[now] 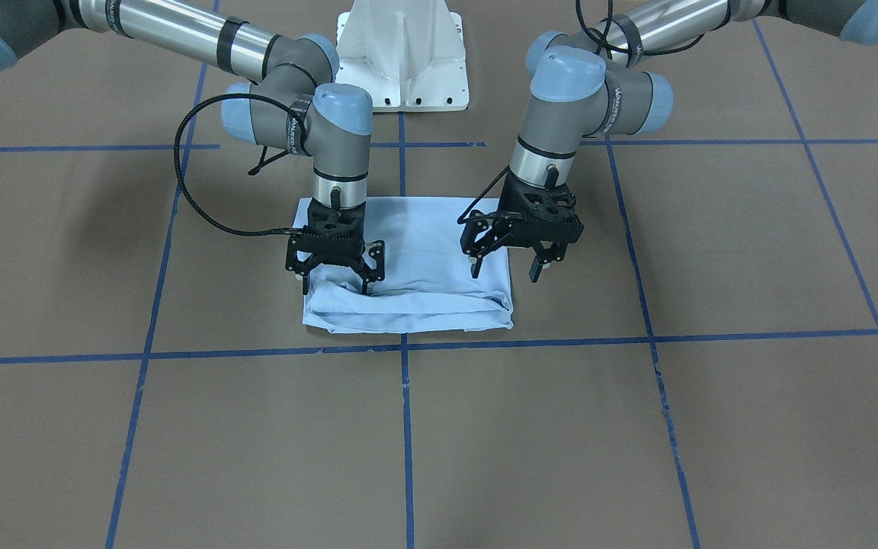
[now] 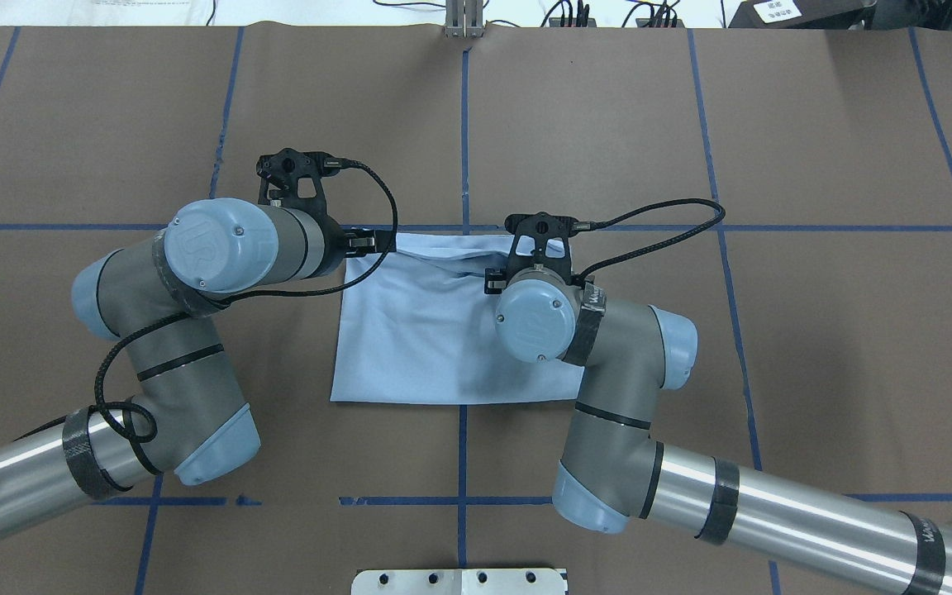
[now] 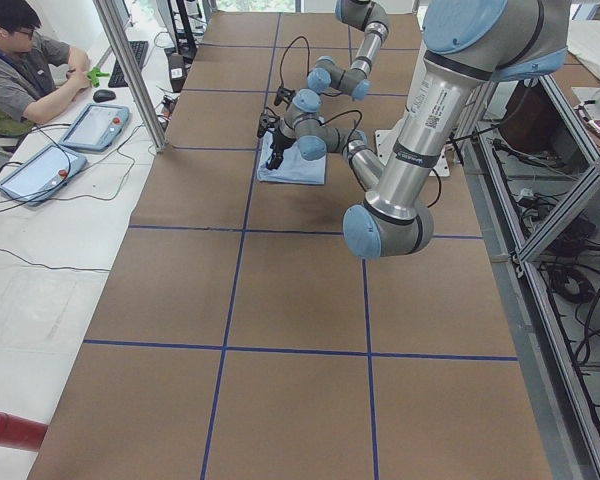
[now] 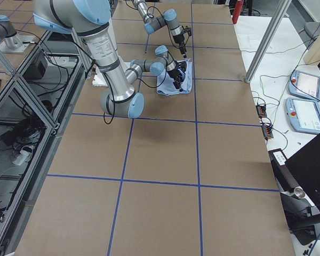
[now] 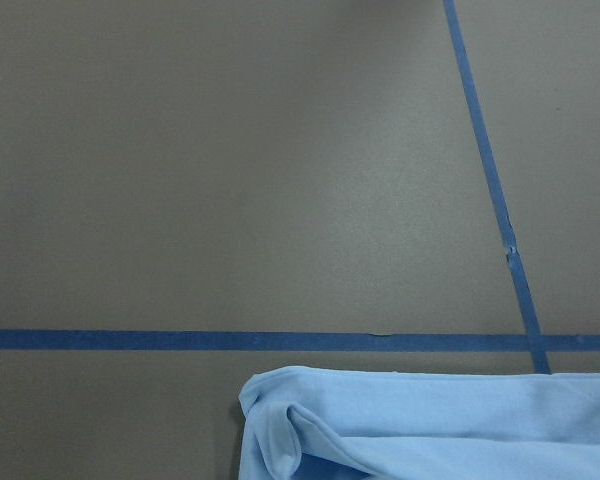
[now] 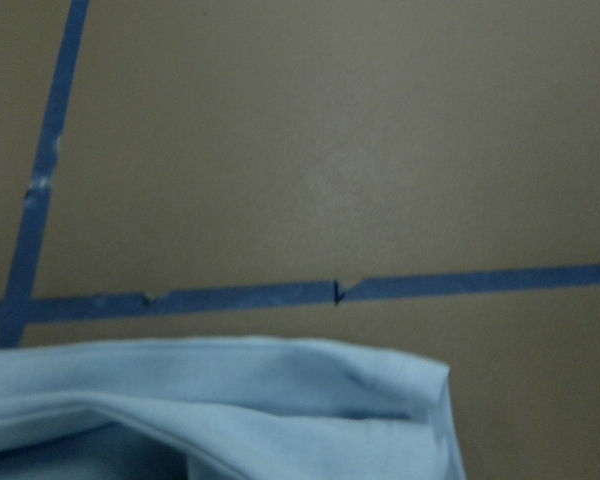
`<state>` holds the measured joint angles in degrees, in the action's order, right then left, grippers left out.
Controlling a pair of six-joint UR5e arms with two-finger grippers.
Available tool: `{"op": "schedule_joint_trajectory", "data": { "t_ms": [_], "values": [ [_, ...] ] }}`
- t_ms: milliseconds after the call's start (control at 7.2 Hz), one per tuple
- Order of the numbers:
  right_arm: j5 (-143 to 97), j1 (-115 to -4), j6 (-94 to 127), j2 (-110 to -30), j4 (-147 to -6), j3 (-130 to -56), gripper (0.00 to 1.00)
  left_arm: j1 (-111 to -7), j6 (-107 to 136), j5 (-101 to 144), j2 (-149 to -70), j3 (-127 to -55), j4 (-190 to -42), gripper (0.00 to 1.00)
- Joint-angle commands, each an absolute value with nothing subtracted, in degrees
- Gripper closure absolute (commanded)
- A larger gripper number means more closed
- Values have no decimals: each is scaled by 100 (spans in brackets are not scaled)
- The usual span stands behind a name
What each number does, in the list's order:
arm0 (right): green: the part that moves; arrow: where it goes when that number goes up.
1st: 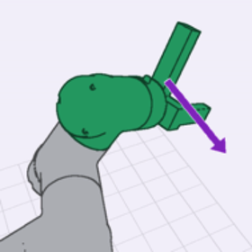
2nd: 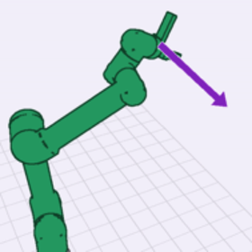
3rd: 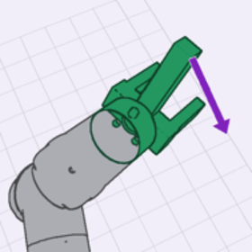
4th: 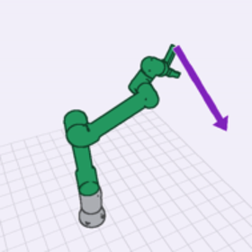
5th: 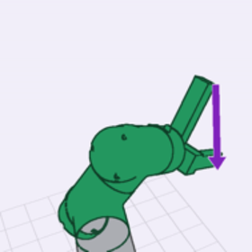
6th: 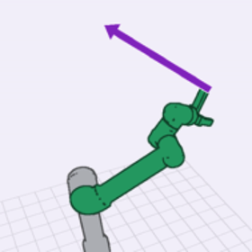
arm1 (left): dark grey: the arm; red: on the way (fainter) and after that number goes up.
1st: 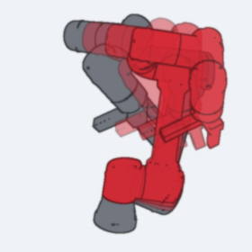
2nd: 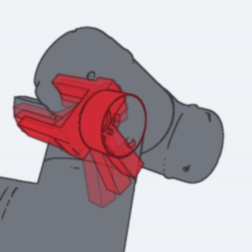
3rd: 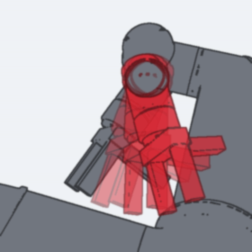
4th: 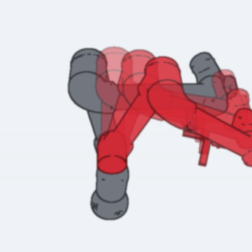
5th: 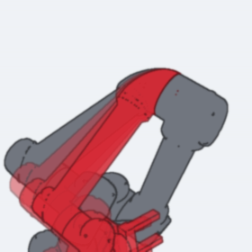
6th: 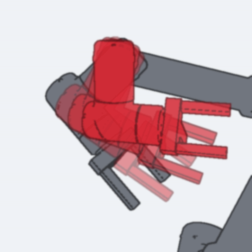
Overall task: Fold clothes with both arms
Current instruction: 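Lay the folded edge down on the far side and open both grippers, then raise the right gripper away while the left gripper lifts off the shirt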
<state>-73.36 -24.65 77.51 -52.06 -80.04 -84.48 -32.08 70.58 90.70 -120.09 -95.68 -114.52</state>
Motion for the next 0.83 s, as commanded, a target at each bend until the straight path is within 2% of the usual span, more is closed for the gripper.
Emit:
{"op": "schedule_joint_trajectory", "data": {
  "t_ms": [0, 139, 416, 694],
  "values": [
    [-7400, -3117, 7271, -5159, -7998, -8263, 0, -3208, 7058, 9070, -12006, -9571, -11452, 0],
    [-7426, -3329, 7225, -5081, -7989, -8036, 0, -3199, 7066, 9070, -11997, -9571, -11452, 0],
    [-9025, -3943, 7216, -4983, -7300, -8050, 0, -3156, 7058, 9062, -12014, -9484, -11435, 0],
    [-9492, -4078, 7102, -4983, -7269, -8208, 0, -2911, 7023, 9000, -12120, -9019, -11364, 0]
  ]
}}
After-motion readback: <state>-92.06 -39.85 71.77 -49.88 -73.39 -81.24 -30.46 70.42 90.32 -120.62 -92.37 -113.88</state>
